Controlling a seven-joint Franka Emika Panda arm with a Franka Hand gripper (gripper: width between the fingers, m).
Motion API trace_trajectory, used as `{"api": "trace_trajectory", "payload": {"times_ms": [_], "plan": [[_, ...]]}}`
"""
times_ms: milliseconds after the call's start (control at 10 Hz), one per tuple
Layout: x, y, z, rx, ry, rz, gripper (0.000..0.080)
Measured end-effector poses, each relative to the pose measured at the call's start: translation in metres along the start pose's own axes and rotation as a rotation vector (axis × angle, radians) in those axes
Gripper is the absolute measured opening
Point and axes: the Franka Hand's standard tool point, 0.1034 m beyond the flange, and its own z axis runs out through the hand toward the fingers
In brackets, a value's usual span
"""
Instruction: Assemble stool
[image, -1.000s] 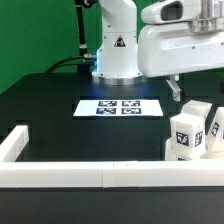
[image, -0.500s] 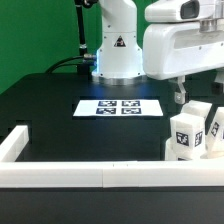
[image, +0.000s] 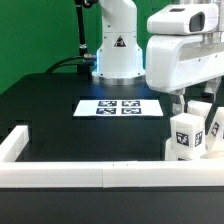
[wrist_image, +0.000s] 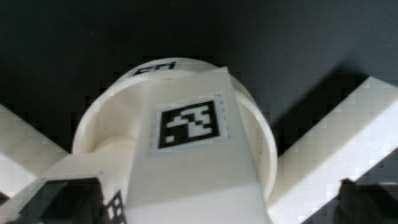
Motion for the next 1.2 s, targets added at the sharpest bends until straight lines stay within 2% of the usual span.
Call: {"api": "trace_trajectory", "payload": {"times_ms": [300, 400, 500, 600, 700, 900, 1000, 1200], "plan": [[-0.001, 0.001, 0.002, -0.001, -0.002, 0.021, 0.0649], [-0.001, 0.001, 0.002, -0.001, -0.002, 0.023, 0.0515], [-0.001, 0.001, 0.002, 0.0, -0.002, 0.106, 0.0515], [-0.001, 0.001, 0.002, 0.0, -0.002, 0.193, 0.0376], [-0.002, 0.001, 0.002, 0.0, -0.002, 0.254, 0.0337], [-0.002, 0.004, 0.003, -0.004, 0.003, 0.41, 0.0337], [-0.002, 0.01, 0.003, -0.014, 0.018, 0.49, 0.0337], [-0.002, 0.01, 0.003, -0.007, 0.026, 0.769, 0.0337]]}}
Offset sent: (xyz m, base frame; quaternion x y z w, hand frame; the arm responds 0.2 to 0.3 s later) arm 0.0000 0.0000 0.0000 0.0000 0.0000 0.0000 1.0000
